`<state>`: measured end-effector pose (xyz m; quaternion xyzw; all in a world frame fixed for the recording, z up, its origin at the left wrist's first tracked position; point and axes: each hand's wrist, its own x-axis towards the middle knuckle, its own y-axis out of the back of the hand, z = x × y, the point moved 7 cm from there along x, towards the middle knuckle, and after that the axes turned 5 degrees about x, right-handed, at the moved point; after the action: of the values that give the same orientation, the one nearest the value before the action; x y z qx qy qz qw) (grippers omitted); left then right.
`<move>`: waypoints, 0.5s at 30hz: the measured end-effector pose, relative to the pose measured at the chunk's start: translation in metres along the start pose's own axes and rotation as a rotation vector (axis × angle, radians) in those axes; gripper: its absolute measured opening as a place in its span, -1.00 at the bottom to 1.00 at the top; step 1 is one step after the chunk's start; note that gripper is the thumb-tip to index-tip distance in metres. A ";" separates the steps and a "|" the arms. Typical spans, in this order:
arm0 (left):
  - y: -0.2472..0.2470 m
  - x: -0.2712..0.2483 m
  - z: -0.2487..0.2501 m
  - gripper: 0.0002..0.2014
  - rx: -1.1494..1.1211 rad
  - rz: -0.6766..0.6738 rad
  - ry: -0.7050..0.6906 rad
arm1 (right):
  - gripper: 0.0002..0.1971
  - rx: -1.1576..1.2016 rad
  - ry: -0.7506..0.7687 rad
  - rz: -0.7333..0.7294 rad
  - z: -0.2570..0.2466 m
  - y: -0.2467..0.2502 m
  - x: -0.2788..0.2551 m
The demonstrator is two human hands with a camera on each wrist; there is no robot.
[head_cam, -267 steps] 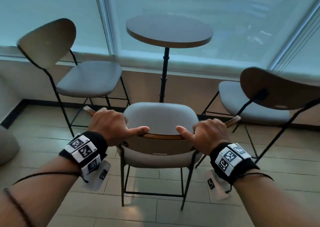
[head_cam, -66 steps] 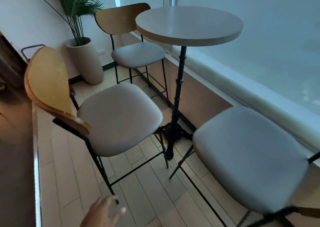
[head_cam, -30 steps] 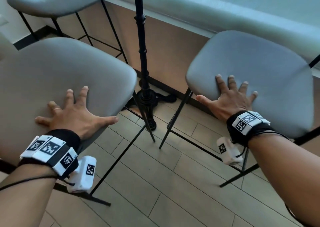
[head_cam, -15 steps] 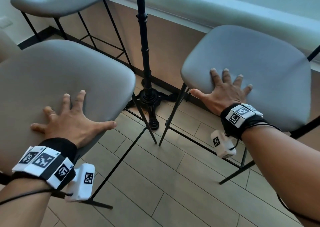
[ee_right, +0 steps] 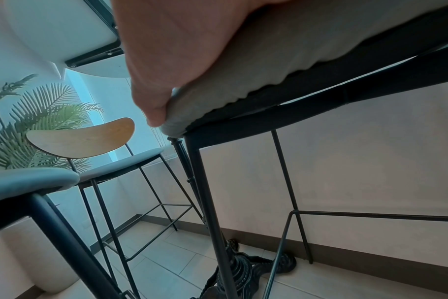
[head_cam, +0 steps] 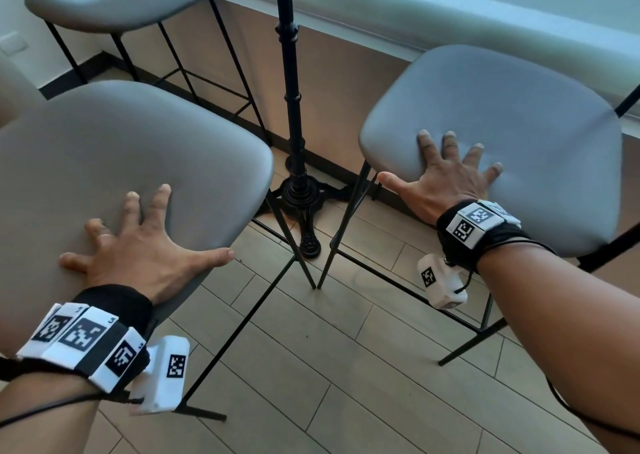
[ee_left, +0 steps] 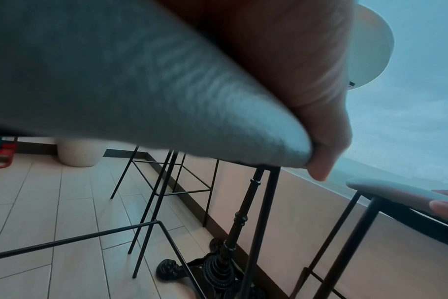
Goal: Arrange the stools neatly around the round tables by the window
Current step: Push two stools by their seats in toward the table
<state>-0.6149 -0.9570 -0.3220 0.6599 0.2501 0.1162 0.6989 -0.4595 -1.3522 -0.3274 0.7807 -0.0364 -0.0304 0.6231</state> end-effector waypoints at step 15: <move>-0.001 0.002 0.003 0.32 -0.018 0.005 -0.021 | 0.08 0.000 0.005 0.012 -0.004 -0.003 0.003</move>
<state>-0.6118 -0.9589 -0.3231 0.6555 0.2400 0.1129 0.7071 -0.4560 -1.3483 -0.3291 0.7806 -0.0393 -0.0247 0.6233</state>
